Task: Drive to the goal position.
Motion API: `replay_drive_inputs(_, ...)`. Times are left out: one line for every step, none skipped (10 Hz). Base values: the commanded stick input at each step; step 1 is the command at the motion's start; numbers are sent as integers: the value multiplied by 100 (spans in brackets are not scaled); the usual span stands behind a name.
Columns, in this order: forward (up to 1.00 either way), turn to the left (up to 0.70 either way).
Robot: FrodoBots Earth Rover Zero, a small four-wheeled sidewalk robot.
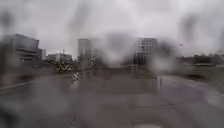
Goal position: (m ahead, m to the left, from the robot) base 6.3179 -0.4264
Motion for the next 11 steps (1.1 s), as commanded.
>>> replay_drive_inputs(7, 1)
replay_drive_inputs(7, 0)
replay_drive_inputs(6, 0)
replay_drive_inputs(7, 1)
replay_drive_inputs(7, 0)
replay_drive_inputs(7, 1)
replay_drive_inputs(7, 0)
replay_drive_inputs(7, 0)
replay_drive_inputs(7, 1)
replay_drive_inputs(6, 0)
replay_drive_inputs(6, 0)
